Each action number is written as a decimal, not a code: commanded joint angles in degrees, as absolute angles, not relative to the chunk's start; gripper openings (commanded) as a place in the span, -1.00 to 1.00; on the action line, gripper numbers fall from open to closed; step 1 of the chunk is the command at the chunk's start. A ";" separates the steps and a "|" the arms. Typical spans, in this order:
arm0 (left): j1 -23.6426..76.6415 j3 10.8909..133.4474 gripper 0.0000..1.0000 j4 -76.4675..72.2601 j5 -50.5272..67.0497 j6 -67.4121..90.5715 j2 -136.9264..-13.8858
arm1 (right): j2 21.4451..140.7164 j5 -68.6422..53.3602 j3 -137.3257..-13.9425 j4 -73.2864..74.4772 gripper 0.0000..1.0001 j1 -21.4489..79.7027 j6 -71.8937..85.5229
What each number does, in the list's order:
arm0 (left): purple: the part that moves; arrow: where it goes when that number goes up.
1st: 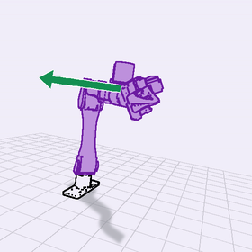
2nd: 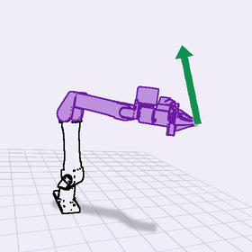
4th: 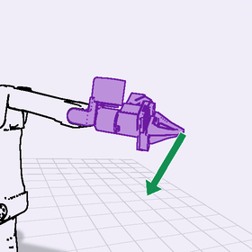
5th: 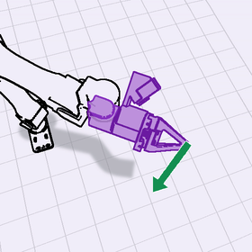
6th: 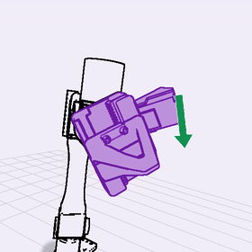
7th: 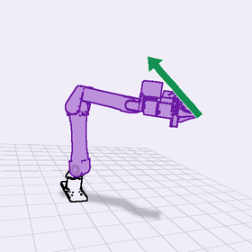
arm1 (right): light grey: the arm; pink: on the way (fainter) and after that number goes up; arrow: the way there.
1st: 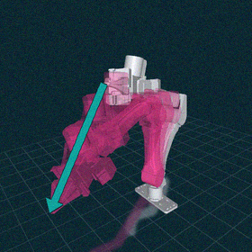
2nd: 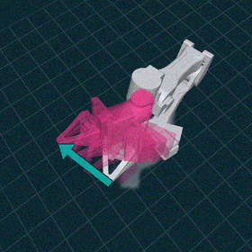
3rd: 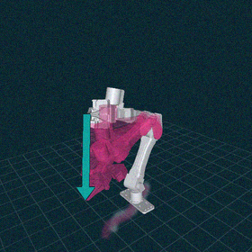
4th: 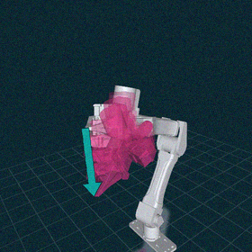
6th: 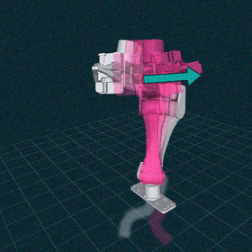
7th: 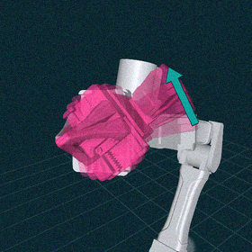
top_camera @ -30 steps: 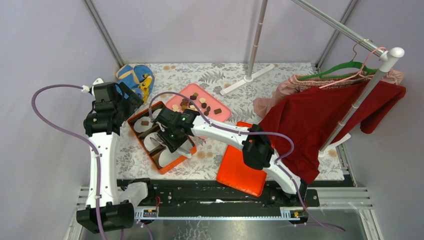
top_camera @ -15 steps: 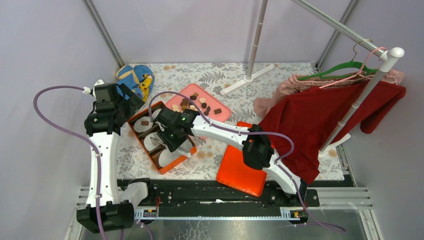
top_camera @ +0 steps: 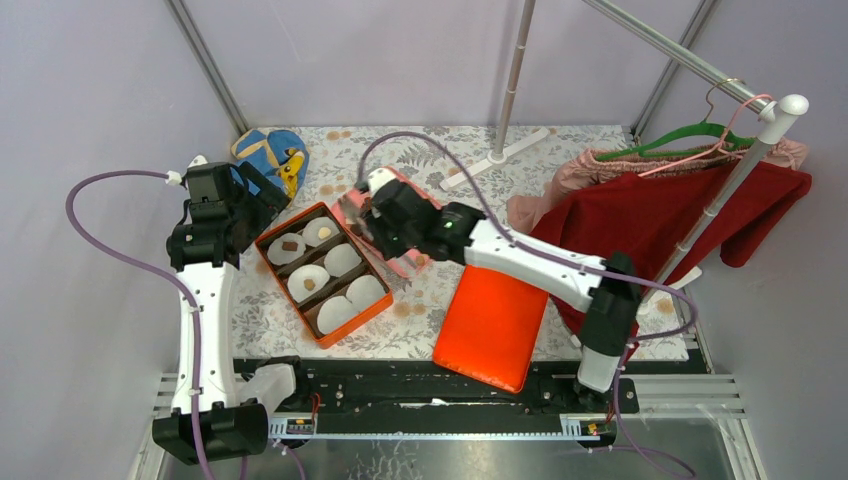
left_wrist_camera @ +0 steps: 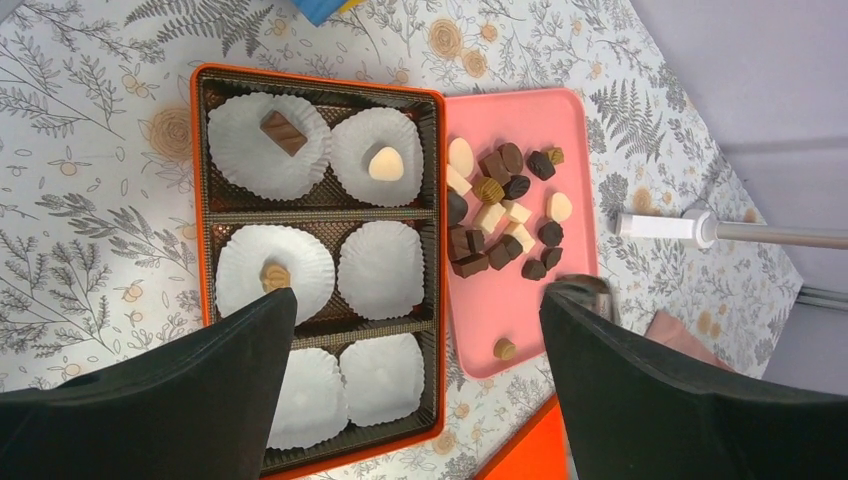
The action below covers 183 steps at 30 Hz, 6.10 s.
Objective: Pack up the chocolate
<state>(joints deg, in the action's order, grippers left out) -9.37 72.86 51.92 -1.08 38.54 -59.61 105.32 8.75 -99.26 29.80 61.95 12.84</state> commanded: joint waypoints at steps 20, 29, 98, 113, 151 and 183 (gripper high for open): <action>-9.19 69.40 0.97 48.78 4.24 38.07 -59.30 | 97.12 8.93 -76.32 29.98 -0.09 42.76 14.61; -9.19 69.65 0.98 48.78 5.04 38.10 -59.70 | 101.66 8.09 -80.57 28.97 0.04 42.36 13.97; -9.23 69.65 0.97 50.45 3.20 33.88 -59.94 | 118.41 -1.93 -110.09 35.48 -0.07 59.85 15.74; -9.23 70.56 0.97 50.62 3.28 34.05 -59.56 | 111.34 2.80 -109.93 34.76 -0.04 59.78 14.66; -9.24 69.89 0.97 49.83 4.85 35.35 -59.50 | 109.06 0.12 -90.50 29.94 0.12 43.24 12.77; -9.24 69.17 0.97 49.92 5.78 34.32 -60.19 | 109.01 5.04 -76.77 22.93 -0.28 41.74 18.86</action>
<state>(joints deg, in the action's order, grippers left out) -9.37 68.73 51.20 5.15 35.38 -60.20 108.53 5.21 -76.84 24.27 42.00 18.92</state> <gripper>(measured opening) 0.986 0.369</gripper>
